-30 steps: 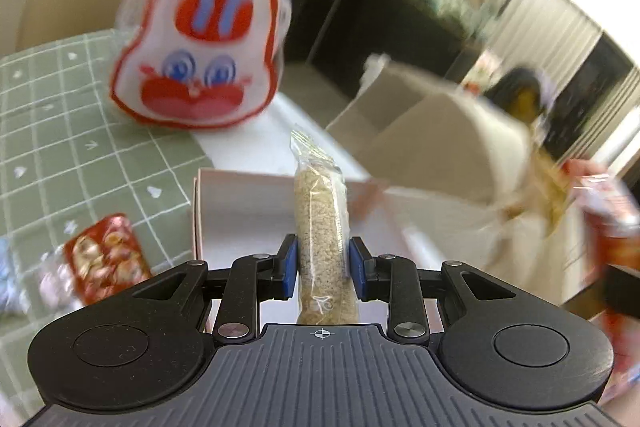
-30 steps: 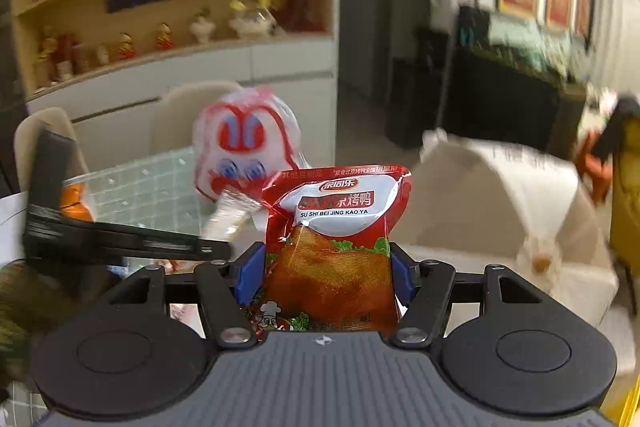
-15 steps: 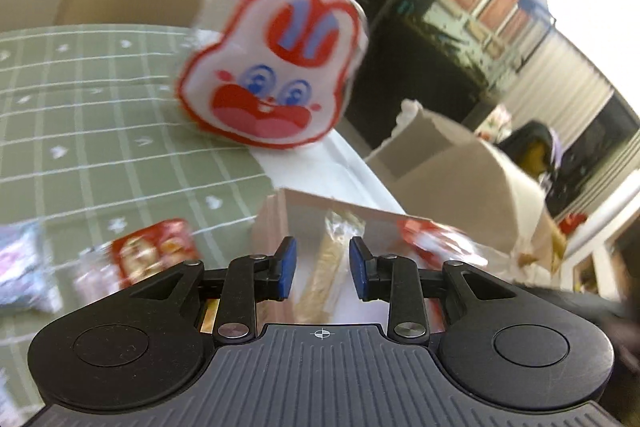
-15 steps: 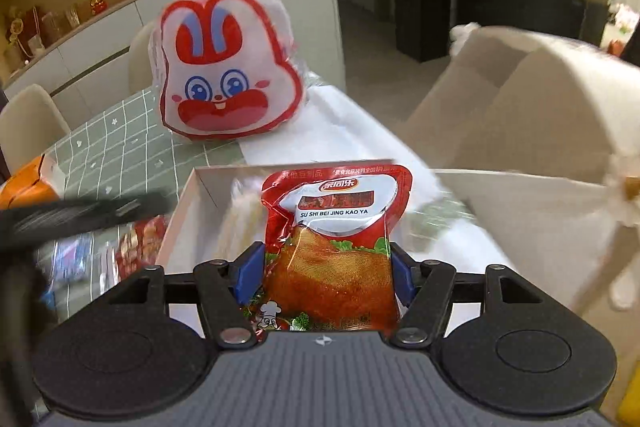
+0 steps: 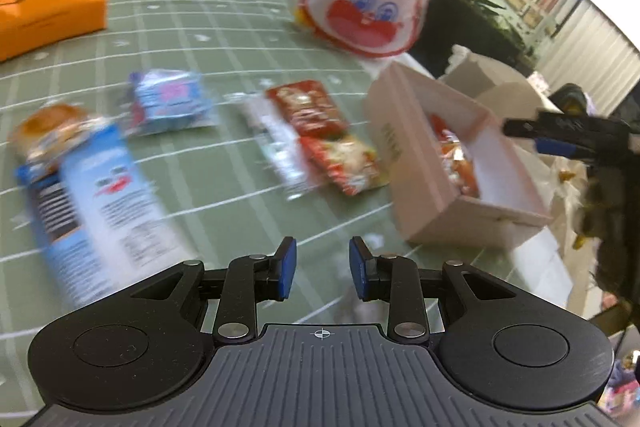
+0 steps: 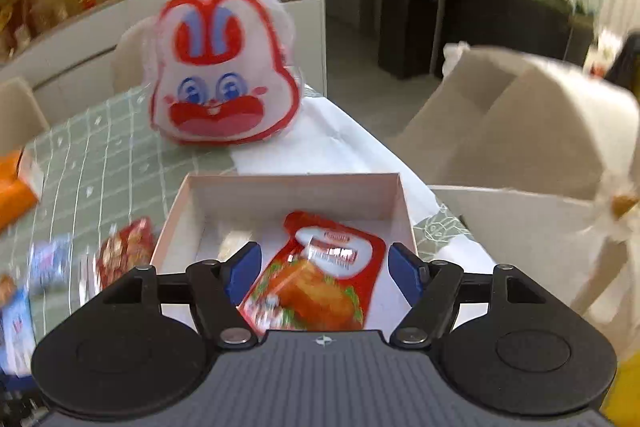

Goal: Organize snacks
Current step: 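Drop the red duck bag into the pink box with the right tool, then grasp the wrapped bread bun with the left tool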

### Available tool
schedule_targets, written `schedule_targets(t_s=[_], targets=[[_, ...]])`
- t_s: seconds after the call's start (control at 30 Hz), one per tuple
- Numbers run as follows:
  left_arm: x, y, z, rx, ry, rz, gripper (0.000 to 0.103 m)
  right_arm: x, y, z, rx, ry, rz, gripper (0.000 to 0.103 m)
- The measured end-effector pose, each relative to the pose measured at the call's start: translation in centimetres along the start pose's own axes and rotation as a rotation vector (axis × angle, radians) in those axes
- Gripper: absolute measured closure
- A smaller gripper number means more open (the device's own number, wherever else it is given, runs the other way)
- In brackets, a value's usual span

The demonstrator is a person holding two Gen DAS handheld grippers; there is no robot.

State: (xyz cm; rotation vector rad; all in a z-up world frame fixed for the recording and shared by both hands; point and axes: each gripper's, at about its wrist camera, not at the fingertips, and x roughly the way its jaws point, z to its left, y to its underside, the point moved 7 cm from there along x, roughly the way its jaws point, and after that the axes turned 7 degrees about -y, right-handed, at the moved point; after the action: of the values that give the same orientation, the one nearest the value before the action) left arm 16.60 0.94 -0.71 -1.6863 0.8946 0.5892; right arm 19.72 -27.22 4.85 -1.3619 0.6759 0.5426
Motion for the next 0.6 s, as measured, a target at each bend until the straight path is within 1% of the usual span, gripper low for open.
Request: schedule_targets(t_s=[0.07, 0.1, 0.2, 0.3, 0.37, 0.43, 0.5, 0.6], targets=[[-1.2, -0.4, 1.8, -0.027, -0.034, -0.030, 0.070, -1.5, 1.5, 2.2, -0.065, -0.014, -0.022, 0.032], [-2.0, -0.9, 3.0, -0.047, -0.055, -0.062, 0.070, -2.2, 2.3, 3.3, -0.092, -0.025, -0.035, 0.032], [-3.9, -4.0, 7.5, -0.131, -0.137, -0.164, 0.070, -3.7, 4.2, 7.0, -0.163, -0.072, -0.059, 0.031], [-4.3, -7.1, 12.1, -0.215, -0.234, -0.215, 0.071, -4.0, 5.5, 10.9, -0.193, -0.171, -0.027, 0.030], [-3.4, -8.7, 15.0, -0.256, -0.270, -0.212, 0.070, -3.5, 6.1, 13.6, -0.185, -0.253, 0.015, 0.030], [-1.9, -9.8, 16.5, -0.266, -0.276, -0.192, 0.070, -2.7, 6.6, 16.6, -0.179, -0.335, 0.066, 0.029], [-0.1, -10.4, 17.1, -0.245, -0.288, -0.157, 0.070, -1.3, 7.1, 20.2, -0.209, -0.385, 0.102, 0.029], [1.9, -10.3, 17.1, -0.179, -0.285, -0.109, 0.070, 0.4, 7.0, 24.7, -0.264, -0.436, 0.115, 0.029]])
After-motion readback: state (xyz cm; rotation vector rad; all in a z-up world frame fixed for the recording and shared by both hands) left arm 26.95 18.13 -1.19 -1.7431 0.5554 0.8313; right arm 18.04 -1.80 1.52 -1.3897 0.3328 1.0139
